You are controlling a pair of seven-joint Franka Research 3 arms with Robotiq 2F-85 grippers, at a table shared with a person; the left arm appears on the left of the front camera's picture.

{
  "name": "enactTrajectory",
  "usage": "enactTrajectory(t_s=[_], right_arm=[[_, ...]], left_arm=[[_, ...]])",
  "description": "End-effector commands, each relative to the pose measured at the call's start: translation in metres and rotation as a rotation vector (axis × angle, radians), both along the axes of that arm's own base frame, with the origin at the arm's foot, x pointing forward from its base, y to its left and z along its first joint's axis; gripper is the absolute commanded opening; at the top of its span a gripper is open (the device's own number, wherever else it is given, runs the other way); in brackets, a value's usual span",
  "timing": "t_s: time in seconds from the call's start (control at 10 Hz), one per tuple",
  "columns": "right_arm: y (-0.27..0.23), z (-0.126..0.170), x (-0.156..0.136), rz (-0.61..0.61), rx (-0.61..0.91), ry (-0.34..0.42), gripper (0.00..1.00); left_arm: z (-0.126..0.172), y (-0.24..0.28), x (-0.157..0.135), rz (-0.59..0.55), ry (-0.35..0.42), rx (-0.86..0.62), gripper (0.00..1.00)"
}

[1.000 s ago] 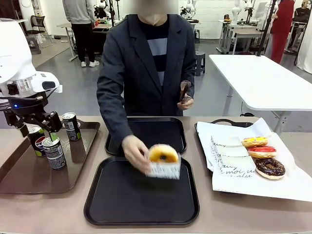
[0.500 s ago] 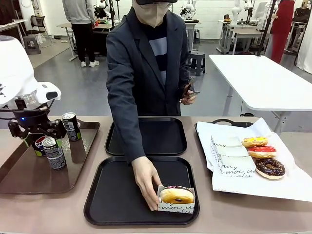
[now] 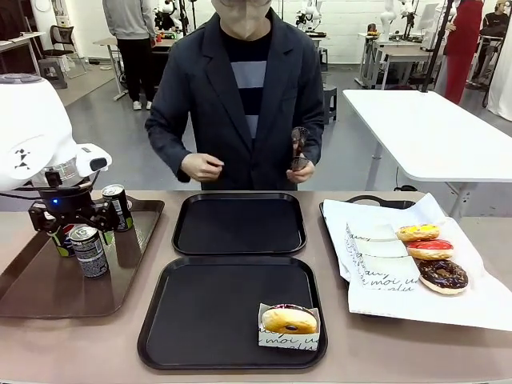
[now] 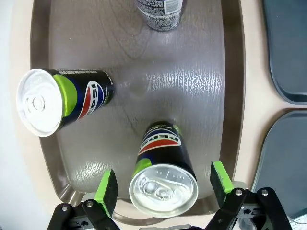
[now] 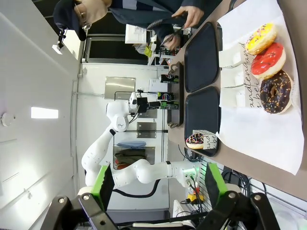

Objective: Set up donuts and drinks on trays.
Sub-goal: Pick up one Pepsi coke and place it on the Flat Tray.

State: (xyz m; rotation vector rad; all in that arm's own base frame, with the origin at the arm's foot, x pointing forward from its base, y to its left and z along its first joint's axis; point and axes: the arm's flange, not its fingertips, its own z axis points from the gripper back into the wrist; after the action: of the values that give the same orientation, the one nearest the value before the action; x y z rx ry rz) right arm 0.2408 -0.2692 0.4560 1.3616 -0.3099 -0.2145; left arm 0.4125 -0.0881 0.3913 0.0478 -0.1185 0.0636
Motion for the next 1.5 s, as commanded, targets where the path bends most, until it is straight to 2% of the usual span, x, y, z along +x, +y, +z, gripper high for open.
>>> enactTrajectory(t_s=[0.0, 0.2, 0.3, 0.4, 0.5, 0.7, 0.8, 1.0, 1.1, 1.3, 1.4], right_arm=[[-0.001, 0.000, -0.001, 0.003, 0.012, -0.008, 1.00], [-0.001, 0.000, -0.001, 0.003, 0.012, -0.008, 1.00], [-0.001, 0.000, -0.001, 0.003, 0.012, -0.008, 1.00], [-0.001, 0.000, -0.001, 0.003, 0.012, -0.008, 1.00], [-0.001, 0.000, -0.001, 0.003, 0.012, -0.008, 1.00], [-0.001, 0.000, -0.001, 0.003, 0.012, -0.008, 1.00], [-0.001, 0.000, -0.001, 0.003, 0.012, -0.008, 1.00], [-0.001, 0.000, -0.001, 0.003, 0.012, -0.008, 1.00], [-0.001, 0.000, -0.001, 0.003, 0.012, -0.008, 1.00], [-0.001, 0.000, -0.001, 0.003, 0.012, -0.008, 1.00], [-0.001, 0.000, -0.001, 0.003, 0.012, -0.008, 1.00]], left_arm=[[-0.005, 0.000, 0.013, 0.037, -0.006, 0.006, 1.00], [-0.003, 0.000, 0.013, 0.022, -0.001, -0.014, 1.00], [-0.001, 0.000, 0.011, 0.017, -0.002, -0.021, 0.46], [0.001, 0.001, 0.010, 0.017, 0.003, -0.023, 0.45], [0.004, 0.002, 0.010, 0.015, 0.010, -0.024, 0.00], [0.006, 0.003, 0.009, 0.017, 0.036, -0.020, 0.00], [0.009, 0.003, 0.009, 0.015, 0.044, -0.016, 0.21], [0.035, -0.001, -0.002, -0.022, 0.068, 0.024, 0.00], [0.062, -0.006, -0.016, -0.047, 0.091, 0.033, 0.00], [0.119, -0.011, -0.054, -0.113, 0.029, -0.006, 0.00], [0.131, -0.009, -0.062, -0.094, 0.004, -0.020, 0.00]])
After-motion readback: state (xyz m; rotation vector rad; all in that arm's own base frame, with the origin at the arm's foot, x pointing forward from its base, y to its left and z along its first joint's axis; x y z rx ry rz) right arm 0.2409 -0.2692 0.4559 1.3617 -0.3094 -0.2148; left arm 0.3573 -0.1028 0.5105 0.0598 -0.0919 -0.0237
